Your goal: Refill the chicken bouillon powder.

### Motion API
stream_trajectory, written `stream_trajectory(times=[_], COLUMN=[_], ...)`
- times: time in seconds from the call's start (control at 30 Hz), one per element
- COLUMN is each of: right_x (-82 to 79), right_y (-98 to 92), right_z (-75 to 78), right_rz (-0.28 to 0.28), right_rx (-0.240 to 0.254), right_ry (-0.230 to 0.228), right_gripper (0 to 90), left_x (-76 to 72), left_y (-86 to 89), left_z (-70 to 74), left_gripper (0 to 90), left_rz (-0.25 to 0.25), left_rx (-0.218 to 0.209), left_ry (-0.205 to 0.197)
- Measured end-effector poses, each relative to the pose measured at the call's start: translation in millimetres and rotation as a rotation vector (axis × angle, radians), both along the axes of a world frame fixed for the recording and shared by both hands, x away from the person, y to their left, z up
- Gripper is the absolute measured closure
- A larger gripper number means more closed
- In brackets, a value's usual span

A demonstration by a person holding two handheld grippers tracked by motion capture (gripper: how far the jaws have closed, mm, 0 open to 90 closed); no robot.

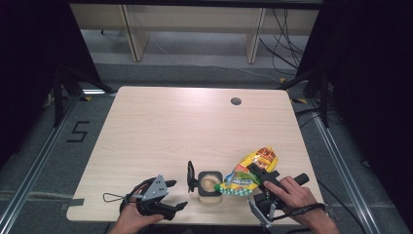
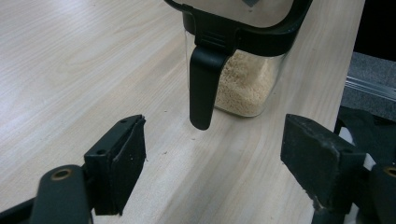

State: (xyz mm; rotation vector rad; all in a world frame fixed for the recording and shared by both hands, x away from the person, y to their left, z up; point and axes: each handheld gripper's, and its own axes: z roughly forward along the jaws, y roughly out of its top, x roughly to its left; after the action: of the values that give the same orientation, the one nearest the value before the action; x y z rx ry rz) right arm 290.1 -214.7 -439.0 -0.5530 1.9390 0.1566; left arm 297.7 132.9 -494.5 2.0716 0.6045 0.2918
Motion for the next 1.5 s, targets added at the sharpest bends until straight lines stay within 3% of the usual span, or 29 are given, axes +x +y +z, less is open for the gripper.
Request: stream_trajectory(times=[0.1, 0.13, 0.23, 0.33, 0.4, 0.43, 0.47, 0.53, 0.6, 0.63, 0.7, 0.73, 0.77, 0.8, 0.83, 1.0, 1.03, 1.1, 1.13, 1.33, 1.5], right_x=[4.2, 6.5, 15.5, 17.3, 14.3, 16.0, 14.9, 17.6, 16.6, 16.0, 18.7, 18.7, 20.6, 18.9, 21.8, 22.7, 25.0, 24.9, 26.9, 33.9, 43.4], right_y=[2.9, 3.3, 2.5, 0.1, -2.3, -1.5, -2.5, -1.7, -3.9, -5.5, -6.7, -8.6, -9.0, -11.4, -11.2, -13.6, -13.7, -16.9, -18.0, -28.6, -44.6], right_z=[-3.7, -6.0, -9.7, -7.5, -8.5, -6.8, -10.4, -7.4, -9.4, -10.5, -9.2, -10.2, -7.2, -10.7, -6.3, -6.1, -5.5, -6.3, -4.8, -6.8, -12.3], right_rz=[-0.007, -0.035, -0.056, -0.030, -0.073, -0.050, -0.080, -0.039, -0.071, -0.094, -0.072, -0.090, -0.068, -0.108, -0.069, -0.071, -0.042, -0.074, -0.055, -0.066, -0.141], right_rx=[0.023, 0.062, 0.092, 0.085, 0.130, 0.112, 0.158, 0.140, 0.168, 0.205, 0.197, 0.226, 0.206, 0.260, 0.220, 0.244, 0.253, 0.310, 0.307, 0.469, 0.627], right_ry=[0.043, 0.063, 0.113, 0.106, 0.122, 0.124, 0.156, 0.144, 0.183, 0.193, 0.195, 0.215, 0.204, 0.237, 0.221, 0.240, 0.237, 0.289, 0.296, 0.390, 0.502], right_gripper=[56.0, 56.5, 57.8, 58.1, 58.2, 58.2, 58.2, 58.2, 58.2, 58.3, 58.3, 58.4, 58.4, 58.5, 58.5, 58.7, 58.8, 59.1, 59.2, 62.0, 63.4], left_x=[0.4, 0.7, 1.2, 0.6, 0.4, 0.7, 1.2, 0.5, 0.5, 0.4, 0.4, 0.5, 0.5, 0.5, 0.5, 0.4, 0.5, 0.5, 0.2, 0.4, 0.5], left_y=[-0.4, -0.4, 0.5, -0.1, -0.3, 0.1, 0.6, -0.2, 0.2, 0.2, -0.2, -0.1, -0.2, -0.1, -0.1, -0.1, 0.0, 0.2, 0.1, 0.0, 0.2], left_z=[-0.4, -0.3, 0.7, -0.3, -0.7, 0.1, 0.8, 0.2, 0.0, 0.0, 0.0, 0.2, 0.1, 0.0, -0.1, 0.1, 0.1, 0.3, 0.5, 0.4, 0.8], left_gripper=[21.8, 21.8, 21.8, 21.8, 21.8, 21.8, 21.8, 21.8, 21.8, 21.8, 21.8, 21.8, 21.8, 21.8, 21.8, 21.9, 21.9, 21.9, 21.9, 21.9, 21.9], left_rz=[-0.007, -0.011, -0.021, 0.000, -0.005, -0.015, -0.019, -0.005, -0.003, -0.003, -0.004, -0.005, -0.004, -0.003, -0.003, -0.002, -0.002, -0.004, -0.005, -0.004, -0.007], left_rx=[0.004, 0.012, 0.026, 0.005, 0.005, 0.012, 0.022, 0.005, 0.008, 0.007, 0.004, 0.005, 0.004, 0.004, 0.004, 0.002, 0.002, 0.004, 0.002, 0.005, 0.007], left_ry=[0.007, 0.008, -0.013, 0.008, 0.008, 0.005, -0.006, -0.005, 0.001, 0.001, -0.004, -0.005, -0.004, -0.003, -0.003, -0.004, -0.003, -0.002, 0.003, -0.004, -0.001])
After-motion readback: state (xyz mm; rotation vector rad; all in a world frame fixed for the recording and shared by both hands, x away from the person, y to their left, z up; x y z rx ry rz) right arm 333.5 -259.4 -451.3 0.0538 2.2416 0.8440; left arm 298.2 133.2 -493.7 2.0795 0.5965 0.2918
